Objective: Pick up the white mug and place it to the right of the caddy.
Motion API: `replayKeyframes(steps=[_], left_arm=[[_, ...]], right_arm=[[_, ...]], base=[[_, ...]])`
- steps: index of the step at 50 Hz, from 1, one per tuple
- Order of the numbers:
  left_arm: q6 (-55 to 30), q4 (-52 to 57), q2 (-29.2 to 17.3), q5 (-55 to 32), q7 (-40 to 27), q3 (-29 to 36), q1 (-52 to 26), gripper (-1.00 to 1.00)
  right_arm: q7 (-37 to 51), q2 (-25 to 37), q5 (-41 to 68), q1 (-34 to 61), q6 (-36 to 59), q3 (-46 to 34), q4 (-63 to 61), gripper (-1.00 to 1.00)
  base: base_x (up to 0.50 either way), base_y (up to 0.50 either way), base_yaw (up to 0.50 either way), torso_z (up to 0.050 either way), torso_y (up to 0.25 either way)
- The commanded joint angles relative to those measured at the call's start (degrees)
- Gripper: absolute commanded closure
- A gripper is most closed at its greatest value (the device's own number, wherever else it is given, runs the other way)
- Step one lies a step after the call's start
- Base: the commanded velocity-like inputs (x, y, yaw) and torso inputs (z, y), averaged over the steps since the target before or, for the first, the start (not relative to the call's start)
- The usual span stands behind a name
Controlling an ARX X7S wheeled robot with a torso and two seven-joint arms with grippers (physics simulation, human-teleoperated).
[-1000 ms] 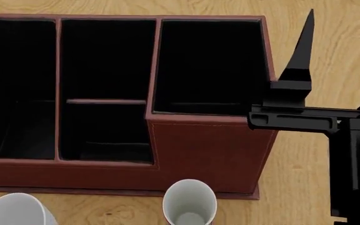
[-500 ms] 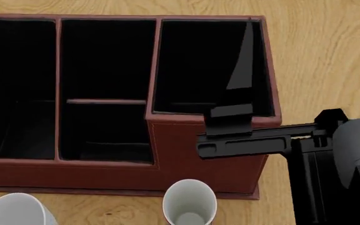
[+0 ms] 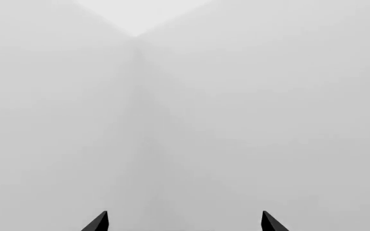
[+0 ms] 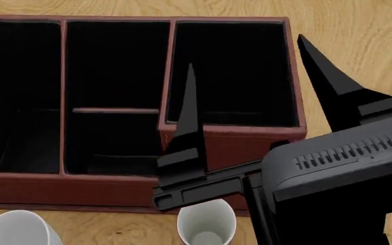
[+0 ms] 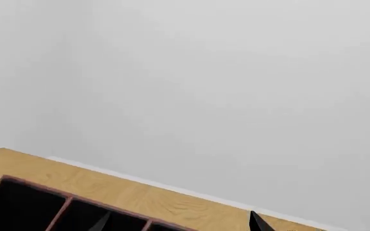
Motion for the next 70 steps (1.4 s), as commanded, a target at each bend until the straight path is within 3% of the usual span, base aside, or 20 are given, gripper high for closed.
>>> replayKeyframes(steps=[1, 8, 20, 36, 38, 48, 70], left_arm=[[8.07, 0.25, -8.56, -4.41, -7.28, -13.76, 17.11, -1.00], [12.50, 0.31, -9.63, -4.54, -9.06, -30.75, 36.25, -1.00], [17.62, 0.30, -8.87, -3.42, -10.94, -44.30, 54.21, -1.00], [16.59, 0.33, -7.65, -3.52, -10.26, -46.32, 54.90, -1.00], [15.80, 0.33, -9.07, -5.11, -11.24, -47.44, 54.87, -1.00], [16.66, 0.33, -7.41, -3.51, -10.24, -46.08, 54.87, -1.00], [15.72, 0.33, -9.71, -5.10, -12.01, -46.65, 54.75, -1.00]], right_arm=[[-0.55, -1.14, 0.22, 1.95, 0.55, -5.40, 0.77, -1.00], [-2.86, -2.18, -2.83, 1.77, 0.08, -9.43, 2.10, -1.00], [-2.05, -3.68, 1.39, 4.59, 4.45, -13.10, 1.07, -1.00], [-0.67, -5.24, 8.88, 7.83, 8.10, -15.84, 0.50, -1.00], [0.05, -5.52, 9.99, 8.81, 9.04, -16.22, 0.44, -1.00], [7.30, -7.95, 22.73, 13.17, 15.17, -18.74, 2.00, -1.00], [14.66, -8.38, 35.18, 18.29, 18.31, -22.81, 2.36, -1.00]], base=[[0.00, 0.00, 0.00, 0.000, 0.000], [0.00, 0.00, 0.00, 0.000, 0.000], [0.00, 0.00, 0.00, 0.000, 0.000], [0.00, 0.00, 0.00, 0.000, 0.000], [0.00, 0.00, 0.00, 0.000, 0.000], [0.00, 0.00, 0.00, 0.000, 0.000], [0.00, 0.00, 0.00, 0.000, 0.000]])
